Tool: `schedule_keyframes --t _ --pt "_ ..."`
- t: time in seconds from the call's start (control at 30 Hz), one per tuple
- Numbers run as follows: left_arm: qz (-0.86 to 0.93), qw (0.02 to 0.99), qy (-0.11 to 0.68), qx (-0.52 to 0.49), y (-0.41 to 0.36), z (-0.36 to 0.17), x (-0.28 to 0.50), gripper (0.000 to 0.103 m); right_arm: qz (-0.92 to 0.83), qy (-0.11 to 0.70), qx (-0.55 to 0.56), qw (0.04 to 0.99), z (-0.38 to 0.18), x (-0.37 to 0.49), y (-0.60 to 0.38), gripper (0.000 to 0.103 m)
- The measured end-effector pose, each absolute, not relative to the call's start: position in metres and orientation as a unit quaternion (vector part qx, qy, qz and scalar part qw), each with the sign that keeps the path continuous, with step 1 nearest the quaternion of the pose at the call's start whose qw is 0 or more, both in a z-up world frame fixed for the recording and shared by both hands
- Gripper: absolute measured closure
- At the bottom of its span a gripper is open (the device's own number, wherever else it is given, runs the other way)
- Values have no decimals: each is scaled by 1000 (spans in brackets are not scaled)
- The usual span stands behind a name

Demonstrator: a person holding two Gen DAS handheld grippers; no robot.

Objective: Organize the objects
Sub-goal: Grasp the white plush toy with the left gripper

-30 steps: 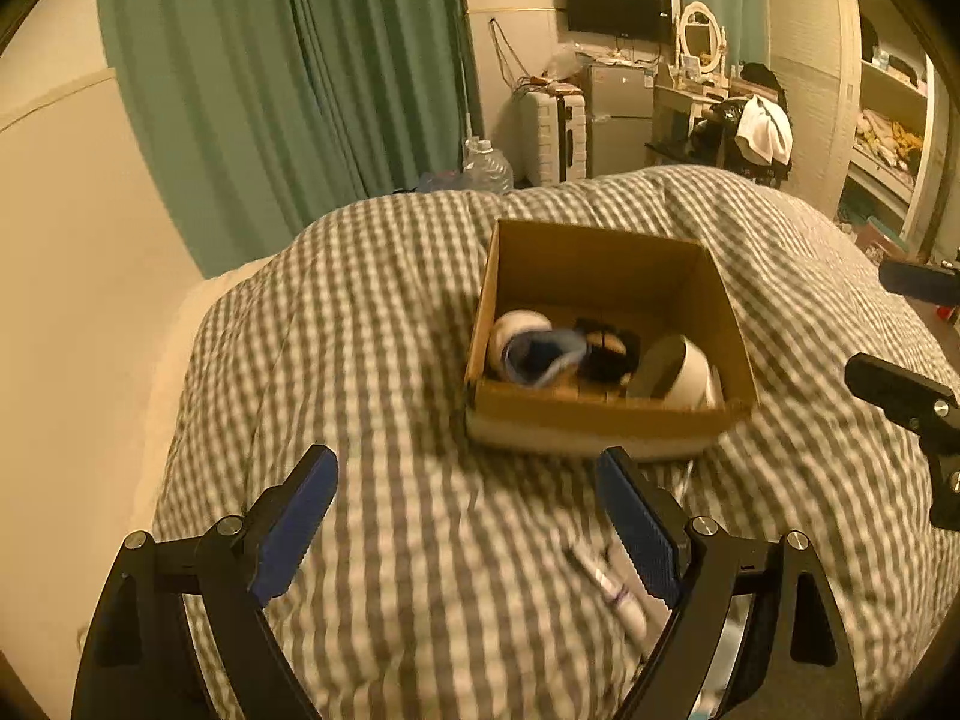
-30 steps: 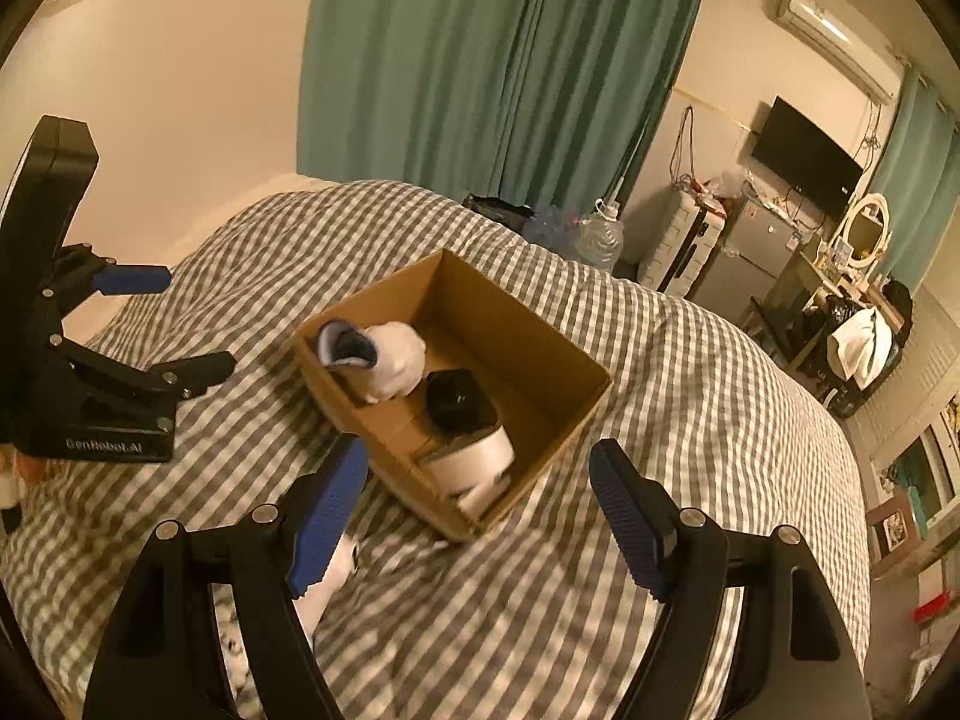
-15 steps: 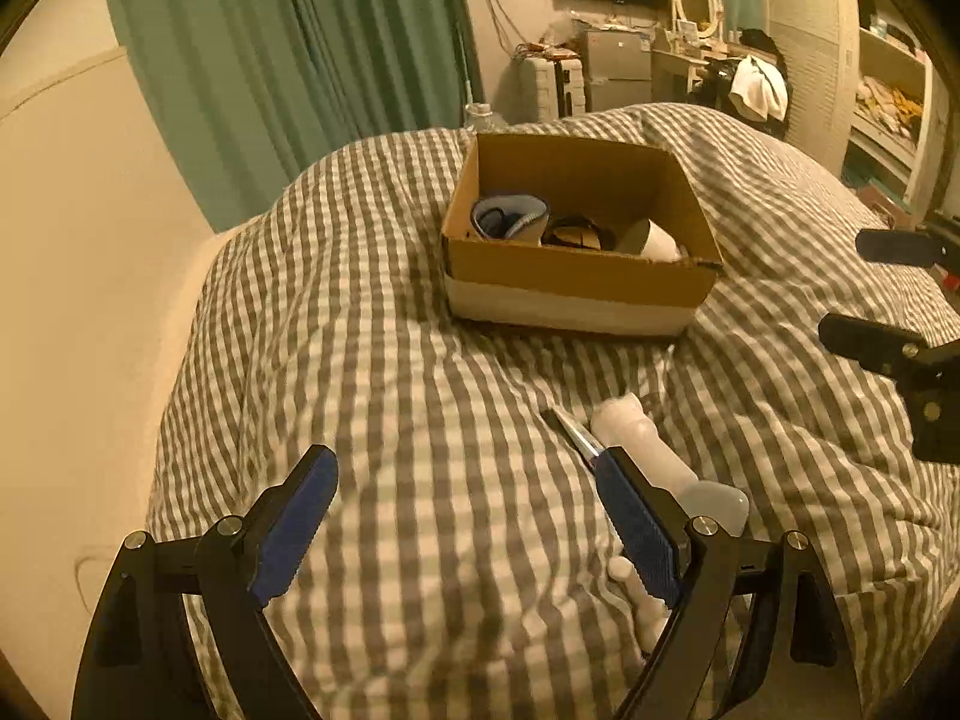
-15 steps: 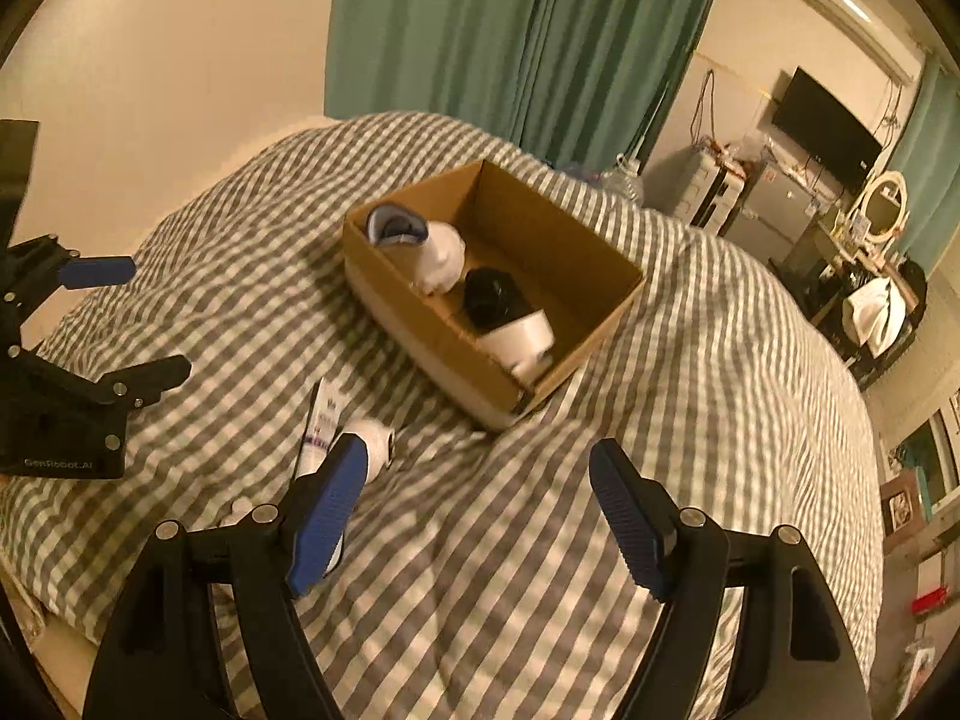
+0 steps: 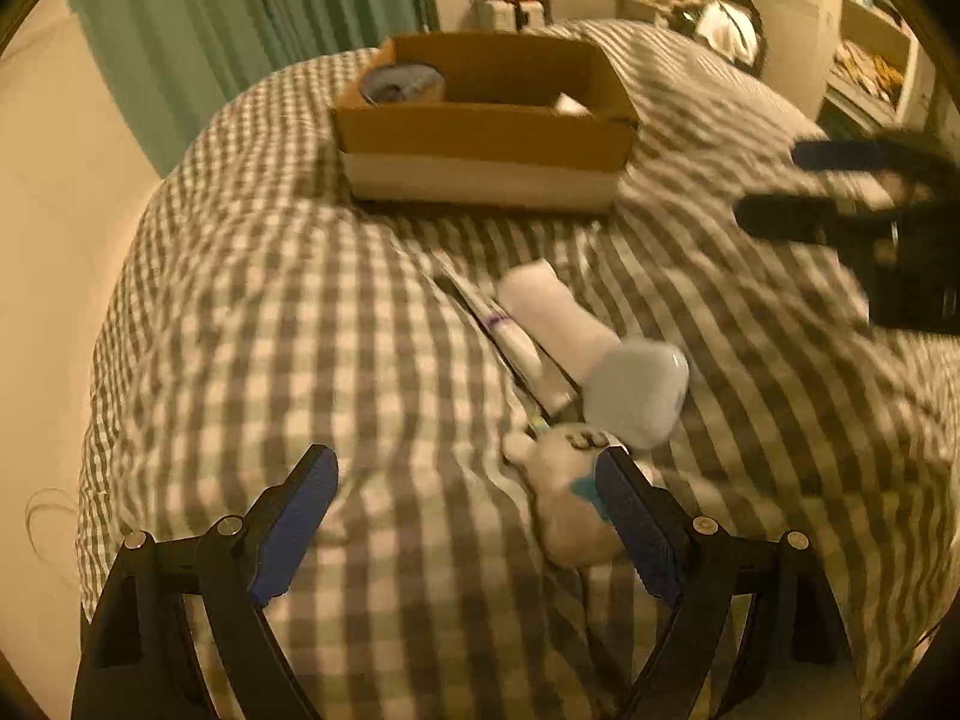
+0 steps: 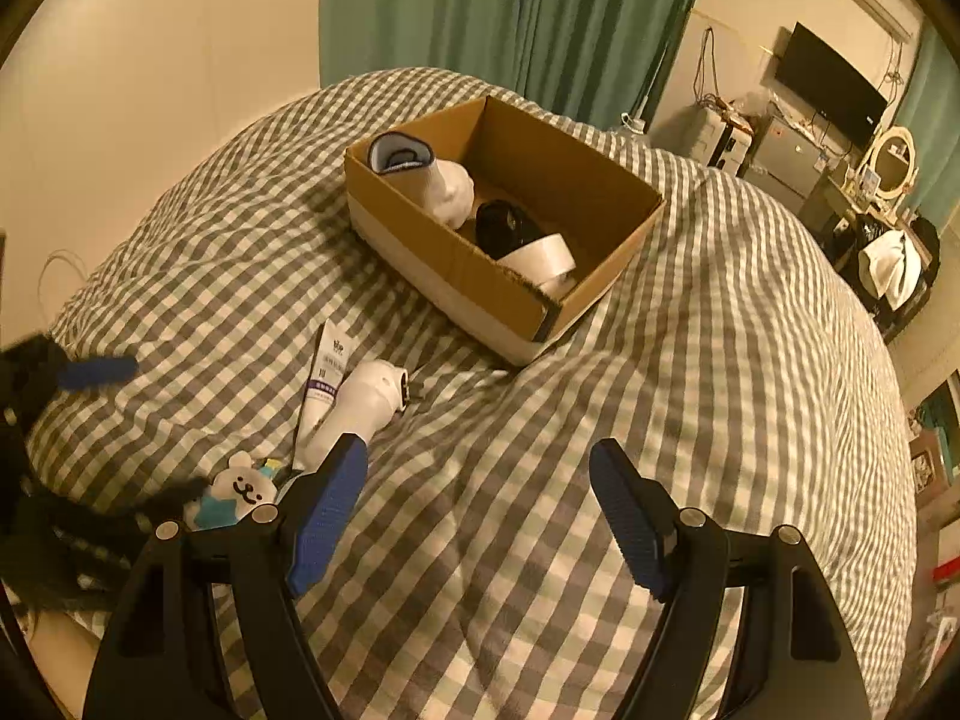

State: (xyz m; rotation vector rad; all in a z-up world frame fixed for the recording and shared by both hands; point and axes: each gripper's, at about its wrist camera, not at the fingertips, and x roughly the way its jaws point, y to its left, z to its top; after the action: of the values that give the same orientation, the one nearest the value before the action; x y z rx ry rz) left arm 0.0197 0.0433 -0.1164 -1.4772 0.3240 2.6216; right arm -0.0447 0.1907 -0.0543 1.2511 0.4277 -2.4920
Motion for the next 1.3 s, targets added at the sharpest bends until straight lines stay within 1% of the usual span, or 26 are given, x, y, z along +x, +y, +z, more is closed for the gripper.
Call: schedule_keyframes --t 0.2,0.37,0.4,0.47,0.53,0.6,0.67,0.8,1.03,1.2,1.3 --pt "861 82 112 -489 53 -117 23 13 -872 148 441 154 -57 -47 191 27" --pt "847 111 116 -507 68 -134 27 13 -878 137 435 145 -56 -47 193 27" --pt "846 114 117 -507 69 -136 26 14 -879 137 434 145 -56 -47 193 27" --pt "845 120 109 -509 68 -139 24 18 -880 136 432 144 -56 -47 192 27" --pt "842 129 93 -516 68 -143 22 33 -878 137 434 146 -57 -47 191 26" --pt "840 140 95 -516 73 -145 25 40 -877 138 436 147 -59 -47 189 27" --pt "841 140 100 -513 75 -144 25 41 -876 136 439 147 -62 -48 188 27" --pt "845 139 78 -510 66 -136 27 42 -875 137 439 151 -62 -46 184 27" --pt "893 83 55 -438 37 -85 31 42 -880 137 430 149 -57 -45 183 27" --pt "903 40 52 -424 10 -76 18 42 -866 143 452 161 -76 -44 170 27" --pt "908 11 73 -412 2 -75 9 42 -849 161 466 189 -93 -39 147 27"
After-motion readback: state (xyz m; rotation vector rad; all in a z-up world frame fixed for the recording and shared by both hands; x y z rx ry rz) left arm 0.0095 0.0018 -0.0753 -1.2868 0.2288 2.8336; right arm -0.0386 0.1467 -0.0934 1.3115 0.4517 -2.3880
